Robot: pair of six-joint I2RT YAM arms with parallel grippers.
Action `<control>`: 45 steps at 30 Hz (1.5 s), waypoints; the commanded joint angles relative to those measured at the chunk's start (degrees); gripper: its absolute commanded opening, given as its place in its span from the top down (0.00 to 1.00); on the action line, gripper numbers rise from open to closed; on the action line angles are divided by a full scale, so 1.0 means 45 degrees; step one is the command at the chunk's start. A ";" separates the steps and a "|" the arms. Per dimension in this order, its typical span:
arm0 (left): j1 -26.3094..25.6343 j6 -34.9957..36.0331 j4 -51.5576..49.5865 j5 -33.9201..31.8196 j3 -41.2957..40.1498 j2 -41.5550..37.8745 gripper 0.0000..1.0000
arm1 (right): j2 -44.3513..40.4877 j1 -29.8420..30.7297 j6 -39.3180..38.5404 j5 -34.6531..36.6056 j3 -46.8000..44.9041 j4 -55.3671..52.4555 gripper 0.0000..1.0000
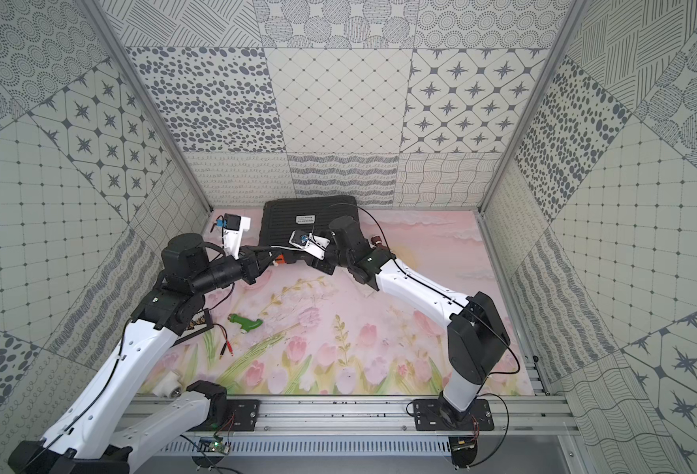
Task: Close the soil bag
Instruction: Frap the soil bag at the center of the board.
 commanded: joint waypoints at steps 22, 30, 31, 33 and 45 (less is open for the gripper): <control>0.2005 -0.0548 -0.0384 -0.0454 0.0040 -0.1413 1.00 | -0.2188 -0.3287 -0.0544 0.5581 -0.4971 0.0222 0.87; 0.2322 -0.1169 0.0035 -0.0033 0.0439 -0.1247 1.00 | -0.1211 -0.3909 -0.0396 0.7000 -0.5070 -0.0077 0.89; 0.2377 -0.1218 0.0031 0.0035 0.0484 -0.1220 1.00 | -0.1118 -0.4008 -0.0314 0.7224 -0.5055 -0.0142 0.92; 0.2469 -0.1328 0.0000 0.0125 0.0533 -0.1177 1.00 | -0.1096 -0.4204 -0.0102 0.7385 -0.5108 -0.0165 0.93; 0.2233 -0.2423 0.1323 0.2034 0.0334 0.0627 1.00 | -0.2720 -0.3075 0.0216 0.5726 -0.5031 -0.0657 0.87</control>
